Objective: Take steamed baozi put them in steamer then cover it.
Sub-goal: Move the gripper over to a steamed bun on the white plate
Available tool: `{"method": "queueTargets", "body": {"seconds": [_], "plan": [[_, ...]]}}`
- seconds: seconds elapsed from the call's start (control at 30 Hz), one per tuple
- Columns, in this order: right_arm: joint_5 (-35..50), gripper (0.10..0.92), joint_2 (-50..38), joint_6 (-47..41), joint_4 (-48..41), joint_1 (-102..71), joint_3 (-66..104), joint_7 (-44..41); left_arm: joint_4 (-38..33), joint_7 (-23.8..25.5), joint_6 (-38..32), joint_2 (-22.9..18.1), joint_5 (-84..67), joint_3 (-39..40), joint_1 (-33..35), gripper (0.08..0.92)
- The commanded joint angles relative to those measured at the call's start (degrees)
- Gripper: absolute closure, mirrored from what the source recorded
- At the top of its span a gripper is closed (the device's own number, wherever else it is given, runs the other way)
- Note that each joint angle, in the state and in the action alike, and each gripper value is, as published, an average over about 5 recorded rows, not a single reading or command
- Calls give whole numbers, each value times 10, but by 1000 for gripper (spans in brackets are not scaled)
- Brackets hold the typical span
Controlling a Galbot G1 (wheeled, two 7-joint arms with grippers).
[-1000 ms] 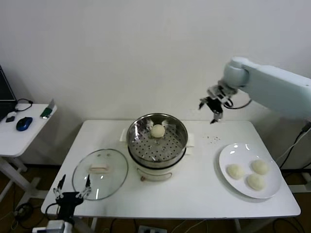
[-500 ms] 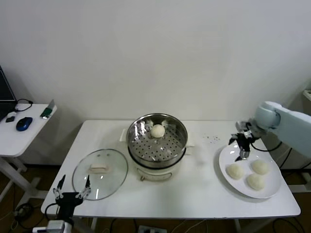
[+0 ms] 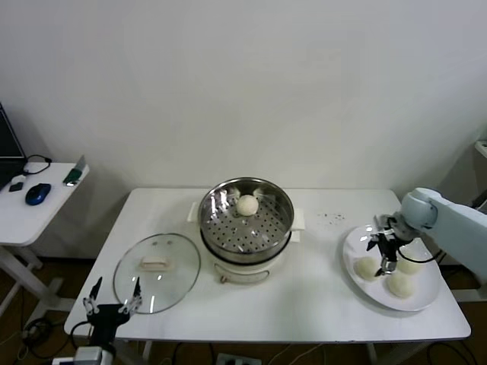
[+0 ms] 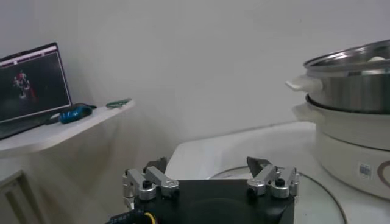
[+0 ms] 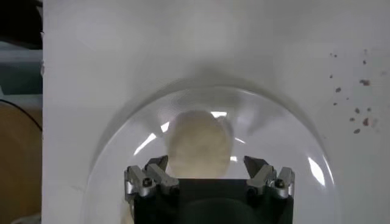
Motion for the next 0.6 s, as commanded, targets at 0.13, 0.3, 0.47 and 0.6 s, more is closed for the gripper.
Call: {"method": "queueTargets", "body": {"seconds": [0.13, 0.3, 0.47, 0.6], "plan": [[-12, 203, 13, 1, -25, -33, 24, -5, 3, 0, -1, 0, 1, 0, -1, 177], [-19, 203, 21, 7, -37, -33, 24, -7, 6, -1, -2, 0, 2, -1, 0, 177], [-23, 231, 27, 12, -45, -33, 26, -9, 7, -1, -3, 0, 2, -1, 1, 177], [-22, 283, 29, 16, -46, -31, 28, -12, 7, -1, -3, 0, 2, -1, 1, 177]]}}
